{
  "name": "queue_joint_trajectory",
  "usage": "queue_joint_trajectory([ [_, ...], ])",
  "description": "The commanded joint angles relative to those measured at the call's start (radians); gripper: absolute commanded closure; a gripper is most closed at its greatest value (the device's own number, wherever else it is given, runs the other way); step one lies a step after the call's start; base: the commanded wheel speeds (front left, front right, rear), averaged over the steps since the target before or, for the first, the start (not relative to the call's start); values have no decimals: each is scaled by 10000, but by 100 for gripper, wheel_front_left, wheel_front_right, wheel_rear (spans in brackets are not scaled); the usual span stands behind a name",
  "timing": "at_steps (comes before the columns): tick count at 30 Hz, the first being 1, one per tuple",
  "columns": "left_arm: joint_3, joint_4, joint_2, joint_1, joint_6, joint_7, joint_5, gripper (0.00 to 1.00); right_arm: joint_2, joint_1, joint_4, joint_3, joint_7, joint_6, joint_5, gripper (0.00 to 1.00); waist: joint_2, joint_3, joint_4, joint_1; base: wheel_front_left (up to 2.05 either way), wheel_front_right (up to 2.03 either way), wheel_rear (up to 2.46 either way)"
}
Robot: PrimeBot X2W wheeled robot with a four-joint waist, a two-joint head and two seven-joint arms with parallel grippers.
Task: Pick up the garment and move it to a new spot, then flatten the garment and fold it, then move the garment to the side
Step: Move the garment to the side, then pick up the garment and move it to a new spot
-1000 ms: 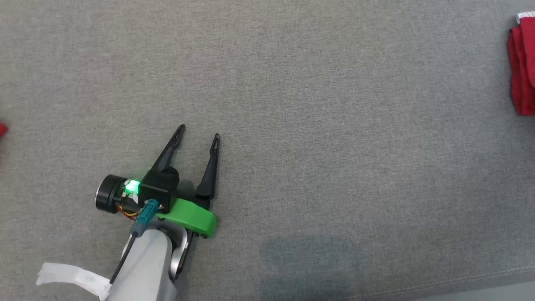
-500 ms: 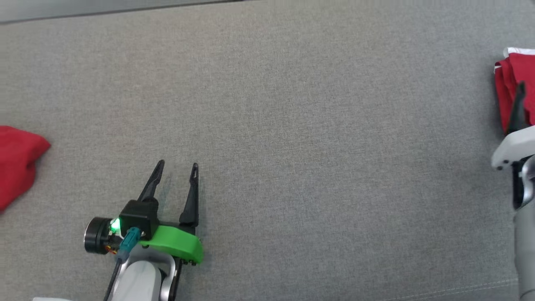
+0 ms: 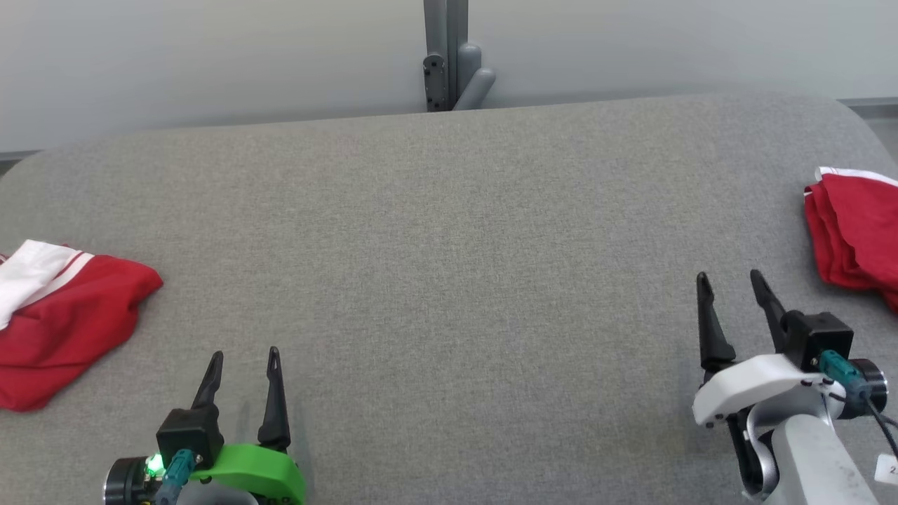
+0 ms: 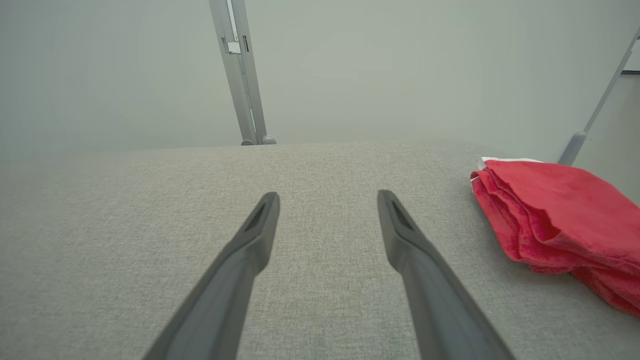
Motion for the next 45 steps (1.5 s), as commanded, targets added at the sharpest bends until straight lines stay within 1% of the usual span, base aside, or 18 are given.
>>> queue_joint_trajectory([
  [1, 75, -33, 30, 231, 57, 8, -98, 0, 13, 359, -199, 206, -27, -14, 145, 0, 0, -508, 332, 0, 0, 0, 0],
  [2, 139, -69, 31, 275, 114, 8, -71, 0, 20, 454, -329, 378, -28, -14, 241, 0, 0, -541, 358, 0, 0, 0, 0],
  [4, 194, -119, 31, 370, 89, 8, -36, 0, 23, 678, -478, 545, -27, -14, 368, 0, 0, -610, 421, 0, 0, 0, 0],
  [13, 311, -234, 31, 538, 84, 8, 2, 0, 104, 993, -781, 673, -27, -14, 502, 0, 0, -646, 609, 0, 0, 0, 0],
  [17, 271, -244, 32, 406, 185, 8, -121, 0, 13, 960, -787, 828, -27, -14, 553, 0, 0, -546, 924, 0, 0, 0, 0],
  [20, 253, -178, 35, 231, 265, 8, -167, 0, -96, 891, -845, 1034, -28, -13, 582, 0, 0, -392, 1507, 0, 0, 0, 0],
  [24, 332, -42, 36, 157, 362, 8, -313, 0, -212, 770, -789, 1565, -27, -14, 684, 0, 0, -264, 2607, 0, 0, 0, 0],
  [27, 463, 79, 33, 270, 273, 8, -477, 0, -249, 689, -697, 2033, -27, -13, 776, 0, 0, -236, 3490, 0, 0, 0, 0],
  [31, 724, 247, 32, 428, 174, 7, -531, 0, -268, 543, -517, 2589, -27, -14, 942, 0, 0, -253, 4505, 0, 0, 0, 0],
  [33, 831, 297, 26, 539, 138, 7, -562, 0, -264, 523, -439, 2798, -27, -14, 995, 0, 0, -285, 4885, 0, 0, 0, 0],
  [35, 958, 335, 30, 643, 139, 7, -600, 0, -239, 517, -342, 3011, -27, -14, 1058, 0, 0, -317, 5102, 0, 0, 0, 0],
  [38, 1108, 384, 27, 780, 101, 7, -673, 0, -232, 455, -265, 3193, -27, -14, 1109, 0, 0, -330, 5212, 0, 0, 0, 0],
  [41, 1211, 520, 28, 752, -17, 5, -817, 0, -290, 412, -223, 3239, -27, -14, 1146, 0, 0, -243, 5126, 0, 0, 0, 0],
  [45, 1556, 730, 30, 245, -404, 5, -1010, 0, -468, 371, -215, 3158, -27, -14, 1164, 0, 0, 13, 4838, 0, 0, 0, 0],
])
